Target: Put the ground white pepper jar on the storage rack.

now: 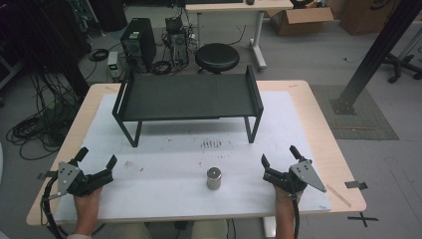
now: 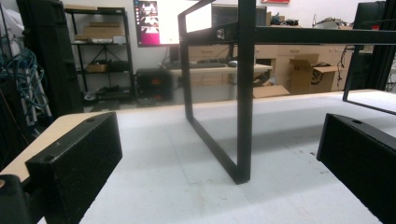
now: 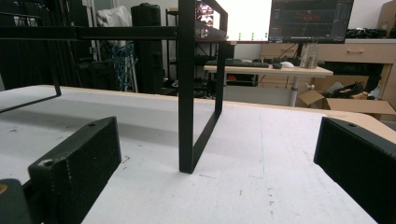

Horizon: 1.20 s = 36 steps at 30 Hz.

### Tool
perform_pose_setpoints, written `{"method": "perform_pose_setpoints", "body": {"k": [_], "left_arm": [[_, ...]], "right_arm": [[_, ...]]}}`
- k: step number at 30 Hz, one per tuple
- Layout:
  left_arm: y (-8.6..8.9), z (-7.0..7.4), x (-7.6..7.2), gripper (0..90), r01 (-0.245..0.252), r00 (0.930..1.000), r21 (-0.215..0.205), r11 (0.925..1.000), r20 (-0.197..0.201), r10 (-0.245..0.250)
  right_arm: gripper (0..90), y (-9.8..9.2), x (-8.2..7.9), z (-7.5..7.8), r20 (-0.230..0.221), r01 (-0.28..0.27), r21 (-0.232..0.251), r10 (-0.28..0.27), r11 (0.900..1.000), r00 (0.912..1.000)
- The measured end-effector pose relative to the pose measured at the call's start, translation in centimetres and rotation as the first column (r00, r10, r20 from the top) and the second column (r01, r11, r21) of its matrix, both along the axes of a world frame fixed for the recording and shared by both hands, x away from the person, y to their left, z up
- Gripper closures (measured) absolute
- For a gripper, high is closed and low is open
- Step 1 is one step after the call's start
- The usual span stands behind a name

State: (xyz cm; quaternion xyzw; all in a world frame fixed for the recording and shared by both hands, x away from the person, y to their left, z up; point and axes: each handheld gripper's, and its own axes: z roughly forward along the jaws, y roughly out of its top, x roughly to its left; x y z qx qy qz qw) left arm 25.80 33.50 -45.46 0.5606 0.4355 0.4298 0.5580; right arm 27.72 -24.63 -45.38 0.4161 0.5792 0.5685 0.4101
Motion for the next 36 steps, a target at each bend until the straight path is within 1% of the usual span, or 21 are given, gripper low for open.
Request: {"method": "perform_pose_setpoints", "body": {"k": [16,27,30,33,36], "left_arm": [[-0.01,0.00,0.01,0.4,0.000,1.0000,0.001,1.0000,-0.001,0.000],[-0.02,0.01,0.03,0.4,0.000,1.0000,0.000,1.0000,-0.002,0.000],[-0.02,0.02,0.04,0.5,0.000,1.0000,0.002,1.0000,-0.003,0.000],[-0.02,0.02,0.04,0.4,0.000,1.0000,0.003,1.0000,-0.004,0.000],[-0.02,0.02,0.04,0.5,0.000,1.0000,0.002,1.0000,-0.004,0.000]], "right_arm": [[0.0,-0.01,-0.03,-0.01,0.005,-0.001,0.000,0.001,1.000,1.0000],[0.0,0.09,-0.05,0.02,0.007,0.000,-0.010,0.000,1.000,1.0000],[0.0,-0.01,-0.06,0.03,0.008,-0.004,-0.002,0.004,1.000,1.0000],[0.0,-0.02,-0.02,0.11,-0.007,-0.011,0.015,0.012,1.000,0.9999],[0.0,0.18,0.04,0.33,-0.014,-0.020,0.004,0.020,1.000,0.9997]]}}
